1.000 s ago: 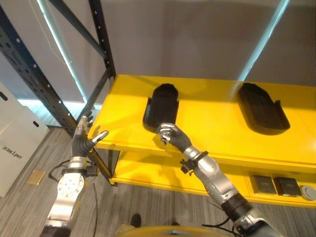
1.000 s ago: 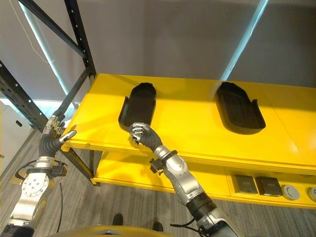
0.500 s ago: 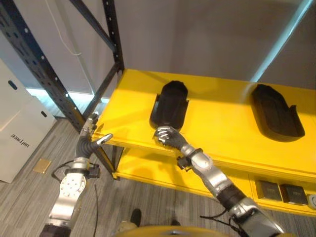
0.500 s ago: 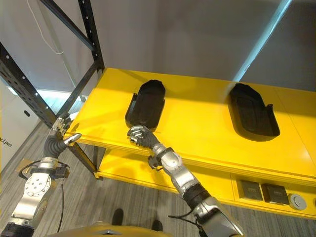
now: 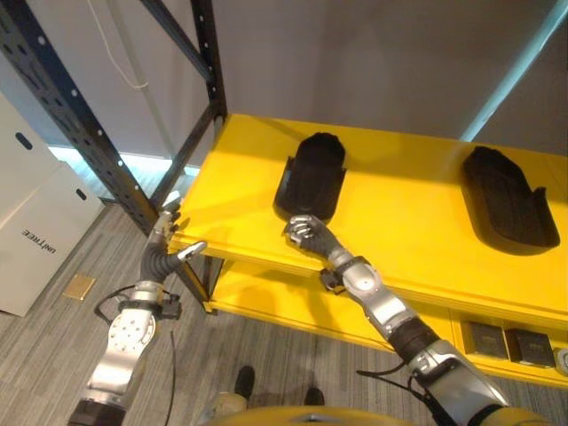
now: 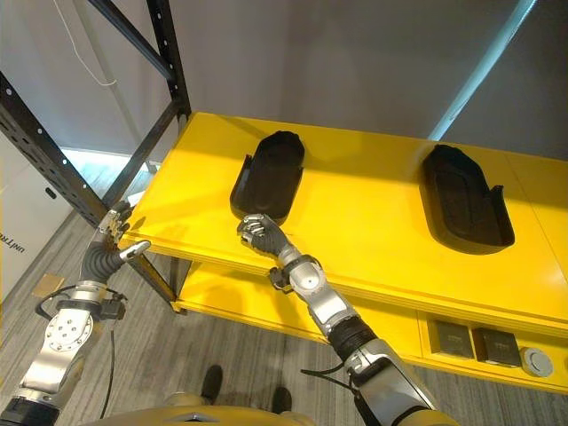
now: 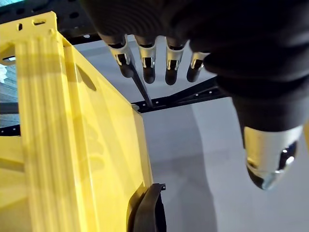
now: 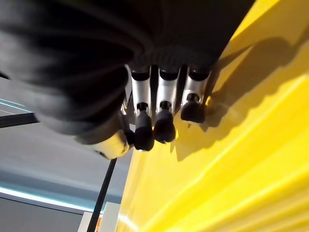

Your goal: Move parts from the plastic box to the shelf.

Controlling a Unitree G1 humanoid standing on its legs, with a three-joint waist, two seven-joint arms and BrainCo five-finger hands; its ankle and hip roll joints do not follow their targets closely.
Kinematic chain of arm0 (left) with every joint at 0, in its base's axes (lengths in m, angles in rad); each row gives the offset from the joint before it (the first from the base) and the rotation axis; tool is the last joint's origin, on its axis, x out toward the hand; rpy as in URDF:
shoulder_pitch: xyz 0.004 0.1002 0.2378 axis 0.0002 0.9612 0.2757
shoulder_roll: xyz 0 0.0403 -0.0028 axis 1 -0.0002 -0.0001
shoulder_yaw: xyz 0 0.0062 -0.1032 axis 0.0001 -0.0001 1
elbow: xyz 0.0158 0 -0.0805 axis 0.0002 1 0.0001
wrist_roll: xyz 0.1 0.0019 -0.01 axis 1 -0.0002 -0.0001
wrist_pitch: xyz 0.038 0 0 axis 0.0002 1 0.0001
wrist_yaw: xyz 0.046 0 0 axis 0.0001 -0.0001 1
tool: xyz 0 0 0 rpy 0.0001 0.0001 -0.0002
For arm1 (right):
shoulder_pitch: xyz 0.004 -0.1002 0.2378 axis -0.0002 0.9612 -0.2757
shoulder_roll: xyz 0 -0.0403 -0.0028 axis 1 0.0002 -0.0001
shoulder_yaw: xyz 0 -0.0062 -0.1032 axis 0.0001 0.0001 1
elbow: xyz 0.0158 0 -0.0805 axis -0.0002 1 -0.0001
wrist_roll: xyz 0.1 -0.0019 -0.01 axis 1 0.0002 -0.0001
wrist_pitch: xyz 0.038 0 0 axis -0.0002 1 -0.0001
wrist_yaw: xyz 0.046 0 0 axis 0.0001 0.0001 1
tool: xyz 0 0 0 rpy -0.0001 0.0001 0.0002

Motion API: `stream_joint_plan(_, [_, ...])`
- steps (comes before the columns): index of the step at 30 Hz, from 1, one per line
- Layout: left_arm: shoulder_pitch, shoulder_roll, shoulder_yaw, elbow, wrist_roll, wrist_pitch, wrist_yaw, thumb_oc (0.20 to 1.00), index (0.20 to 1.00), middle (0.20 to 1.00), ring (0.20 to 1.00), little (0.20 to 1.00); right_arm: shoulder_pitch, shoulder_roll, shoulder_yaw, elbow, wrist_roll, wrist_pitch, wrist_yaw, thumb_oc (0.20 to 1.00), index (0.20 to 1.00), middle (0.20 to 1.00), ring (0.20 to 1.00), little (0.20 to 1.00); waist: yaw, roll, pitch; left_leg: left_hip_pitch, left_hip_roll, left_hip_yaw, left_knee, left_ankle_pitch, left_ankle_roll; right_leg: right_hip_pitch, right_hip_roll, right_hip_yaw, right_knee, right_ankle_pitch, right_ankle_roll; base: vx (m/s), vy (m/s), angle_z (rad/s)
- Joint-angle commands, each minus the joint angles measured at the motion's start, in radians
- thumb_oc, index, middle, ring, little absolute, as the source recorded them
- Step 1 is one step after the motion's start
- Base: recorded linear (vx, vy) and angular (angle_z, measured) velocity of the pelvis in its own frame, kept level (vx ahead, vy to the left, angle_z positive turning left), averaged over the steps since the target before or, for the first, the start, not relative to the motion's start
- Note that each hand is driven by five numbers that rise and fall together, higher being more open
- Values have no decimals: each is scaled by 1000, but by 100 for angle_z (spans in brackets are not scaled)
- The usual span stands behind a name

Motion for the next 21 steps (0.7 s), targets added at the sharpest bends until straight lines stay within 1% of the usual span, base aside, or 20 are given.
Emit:
stream_joint_plan(1, [-67,48,20,-8,-3,-37,13,1000,1000,1000,1000,1000,-12,1,-33,-61,-2,-24,-16,200,200,200,200,200,-6,-52,-12,69,-26,30,-8,-144,19,32,-18,31,2,-81,11,-14,33,0])
stream_joint_plan(6, [-67,39,34,-15,14,-32,6,1000,1000,1000,1000,1000,103,-70,-100,-266,24,-45,34,200,200,200,200,200,-35,-56,-17,79,-27,43,-8,-153,21,35,-22,39,2,-79,14,-13,39,0])
stream_joint_plan(10, [-57,36,51,-29,40,-31,-5,1000,1000,1000,1000,1000,247,-125,-209,-477,86,-86,79,200,200,200,200,200,-70,-61,-28,90,-26,67,-8,-163,26,36,-24,59,2,-73,22,-15,48,-8])
stream_joint_plan(14, [-57,32,60,-56,49,-37,-19,1000,1000,1000,1000,1000,392,-141,-331,-647,140,-112,114,200,200,200,200,200,-117,-63,-44,104,-25,107,-8,-178,33,28,-25,101,6,-64,30,-17,61,-37])
stream_joint_plan(16, [-60,30,60,-65,44,-44,-34,1000,1000,1000,1000,1000,454,-142,-385,-700,135,-119,120,200,200,200,200,200,-143,-63,-51,113,-24,130,-8,-186,36,24,-26,126,10,-59,35,-12,68,-29])
stream_joint_plan(17, [-63,28,58,-69,40,-46,-40,1000,1000,1000,1000,1000,473,-141,-410,-704,129,-124,116,200,200,200,200,200,-163,-61,-52,119,-25,143,-8,-191,39,20,-25,140,12,-56,38,-9,47,-36])
stream_joint_plan(18, [-64,28,57,-68,40,-47,-41,1000,1000,1000,1000,1000,476,-141,-411,-708,129,-122,116,200,200,200,200,200,-159,-61,-52,121,-24,145,-8,-192,39,21,-24,143,12,-56,38,-34,89,-47])
stream_joint_plan(19, [-76,22,47,-72,34,-51,-48,1000,1000,1000,1000,1000,520,-132,-464,-725,110,-129,98,250,250,250,250,250,-190,-56,-52,131,-23,174,-8,-199,47,6,-23,176,32,-58,42,-52,97,-57])
stream_joint_plan(20, [-88,17,36,-72,27,-51,-54,1000,1000,1000,1000,1000,543,-125,-492,-725,103,-128,89,438,438,438,438,438,-210,-53,-49,134,-22,191,-8,-200,53,-9,-22,199,56,-60,44,-75,124,-42])
stream_joint_plan(21, [-98,15,25,-71,21,-52,-58,1000,1000,1000,1000,1000,557,-116,-509,-723,102,-130,82,777,777,777,777,777,-230,-51,-43,137,-21,203,-8,-199,57,-23,-19,214,78,-60,45,-72,92,-31])
